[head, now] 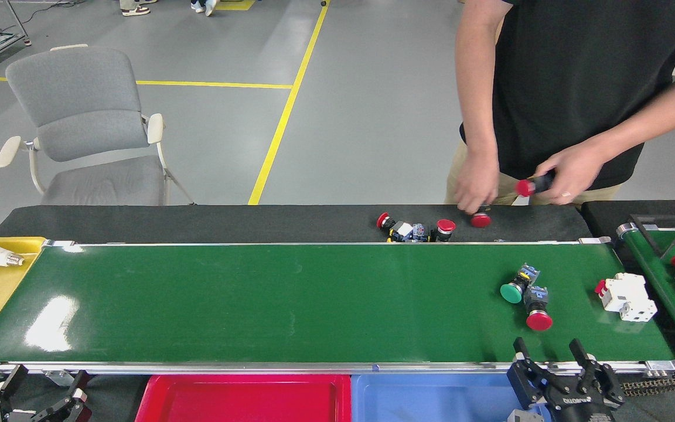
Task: Pick switch part from conveyor to tray
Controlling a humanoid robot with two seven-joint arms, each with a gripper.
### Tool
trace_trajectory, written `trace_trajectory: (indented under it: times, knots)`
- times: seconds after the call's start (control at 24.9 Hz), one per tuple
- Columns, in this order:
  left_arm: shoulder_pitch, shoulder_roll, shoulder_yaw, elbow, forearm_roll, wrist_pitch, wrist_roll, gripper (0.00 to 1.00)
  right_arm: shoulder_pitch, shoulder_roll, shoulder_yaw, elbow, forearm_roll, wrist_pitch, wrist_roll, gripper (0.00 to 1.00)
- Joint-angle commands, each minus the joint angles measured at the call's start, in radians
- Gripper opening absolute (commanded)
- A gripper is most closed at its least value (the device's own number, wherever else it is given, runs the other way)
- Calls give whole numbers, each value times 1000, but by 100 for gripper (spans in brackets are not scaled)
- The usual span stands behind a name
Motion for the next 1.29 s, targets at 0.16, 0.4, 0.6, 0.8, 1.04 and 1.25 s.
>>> trace_trajectory:
  times: [0.16,0.4,0.6,0.8,1.04,1.25]
  knots:
    - [-1,13,5,-11,-1,-2,3,100,-105,-11,84,94,20,100,-7,100]
    - [-1,15,3,-14,-3,-6,3,100,-295,-11,192,305,23,212,-8,100]
    - [-1,16,3,-12,-3,-8,3,100,-432,-9,225,483,20,245,-11,99]
    - [-1,16,3,-12,-4,-11,3,100,-444,-14,240,497,5,231,-11,25]
    - [-1,16,3,-11,-4,-9,3,100,-430,-14,243,465,6,174,-34,2]
    - [-1,18,9,-8,-4,-11,3,100,-292,-15,335,253,8,77,-36,2]
